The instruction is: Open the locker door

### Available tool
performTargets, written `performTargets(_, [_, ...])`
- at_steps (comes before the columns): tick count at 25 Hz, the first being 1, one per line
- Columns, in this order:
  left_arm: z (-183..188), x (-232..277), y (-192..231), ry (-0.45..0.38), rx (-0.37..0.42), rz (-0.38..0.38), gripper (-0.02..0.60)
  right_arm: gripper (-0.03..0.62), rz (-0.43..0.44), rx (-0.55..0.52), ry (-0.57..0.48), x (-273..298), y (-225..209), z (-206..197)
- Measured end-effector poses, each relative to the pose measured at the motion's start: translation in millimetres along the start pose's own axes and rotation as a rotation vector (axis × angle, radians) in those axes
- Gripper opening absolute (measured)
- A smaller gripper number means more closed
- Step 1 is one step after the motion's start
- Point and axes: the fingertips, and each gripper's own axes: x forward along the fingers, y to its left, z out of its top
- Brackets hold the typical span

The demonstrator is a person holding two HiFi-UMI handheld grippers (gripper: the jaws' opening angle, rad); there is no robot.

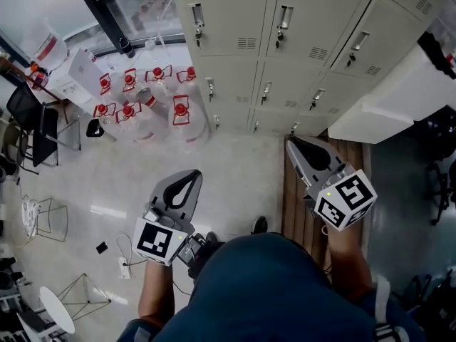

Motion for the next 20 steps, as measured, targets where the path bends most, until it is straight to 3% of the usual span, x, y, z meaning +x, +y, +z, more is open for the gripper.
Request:
performTargets(9, [3,43,-9,0.011,0.045,0.043,0.021,0.037,0.011,-0.011,0.028,-3,-50,-15])
performTargets(14, [2,72,21,0.033,0.067,-0.025,0.021,0.037,-0.076,0.010,0.021,2,-70,-11])
performTargets(20, [14,114,60,-0.002,0.076,-0.134,0.021,0.037,-0.210,0.035,0.019,15,-84,-1])
